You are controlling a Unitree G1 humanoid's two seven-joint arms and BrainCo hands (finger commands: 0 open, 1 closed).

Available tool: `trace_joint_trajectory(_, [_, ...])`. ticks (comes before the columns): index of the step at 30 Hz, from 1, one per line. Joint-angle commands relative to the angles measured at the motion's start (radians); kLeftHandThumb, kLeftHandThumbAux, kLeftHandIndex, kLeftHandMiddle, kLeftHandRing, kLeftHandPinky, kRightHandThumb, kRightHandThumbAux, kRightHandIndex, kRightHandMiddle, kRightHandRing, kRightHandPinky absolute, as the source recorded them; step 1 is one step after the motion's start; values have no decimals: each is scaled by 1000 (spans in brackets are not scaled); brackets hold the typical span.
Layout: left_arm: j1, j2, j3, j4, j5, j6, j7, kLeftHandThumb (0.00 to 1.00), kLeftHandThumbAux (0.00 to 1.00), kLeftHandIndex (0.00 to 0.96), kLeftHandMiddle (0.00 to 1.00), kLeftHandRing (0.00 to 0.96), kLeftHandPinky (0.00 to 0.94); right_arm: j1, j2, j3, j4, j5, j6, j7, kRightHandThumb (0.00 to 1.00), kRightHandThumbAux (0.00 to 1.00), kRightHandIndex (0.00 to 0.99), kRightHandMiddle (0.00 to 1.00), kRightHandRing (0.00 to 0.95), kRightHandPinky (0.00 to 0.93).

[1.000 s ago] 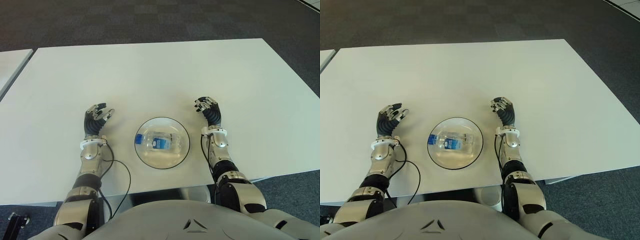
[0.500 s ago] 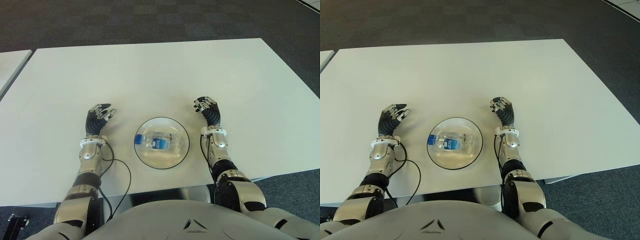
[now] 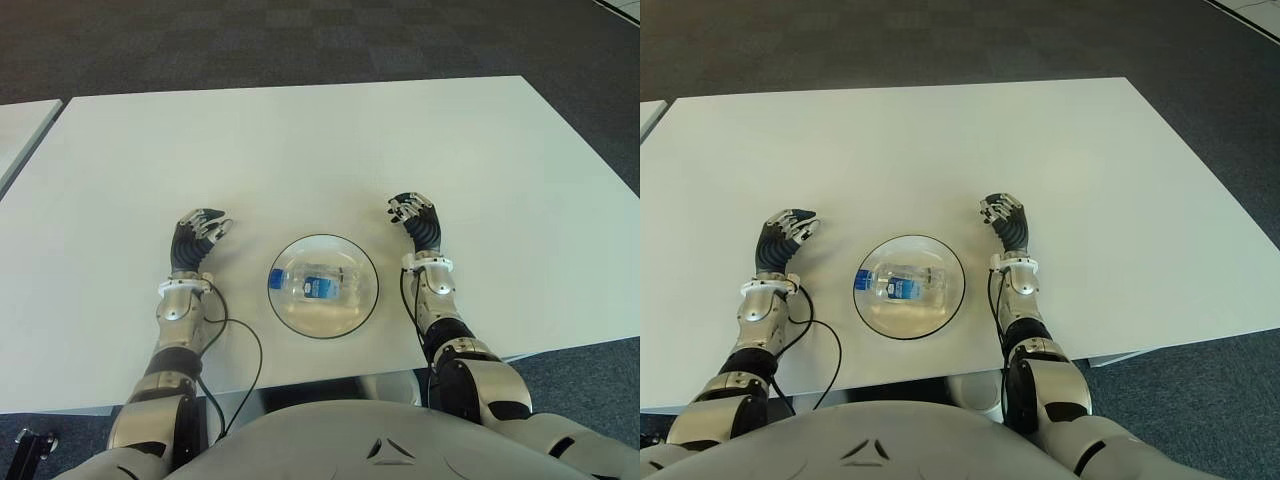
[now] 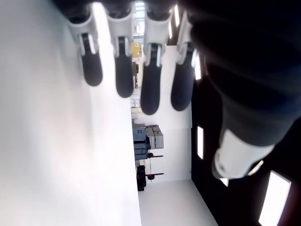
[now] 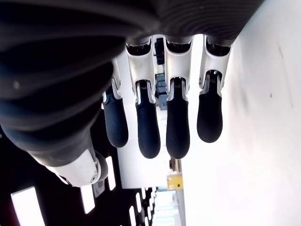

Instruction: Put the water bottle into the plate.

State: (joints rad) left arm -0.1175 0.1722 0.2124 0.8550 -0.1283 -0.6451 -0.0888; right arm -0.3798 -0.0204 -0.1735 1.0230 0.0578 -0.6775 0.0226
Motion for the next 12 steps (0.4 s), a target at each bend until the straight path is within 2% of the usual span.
trace_joint_trajectory(1, [63,-27,-13,15,5,40,-18,700,718,425,458,453,462,15,1,6,23,-8,46,-16,706,731,429,465,495,558])
trace_joint_trajectory(12, [107,-36,-25,-84,9,61,-26,701,717,425,464,459,463,33,8,4,-6,4,59,-10,707,731,428,468,496,564])
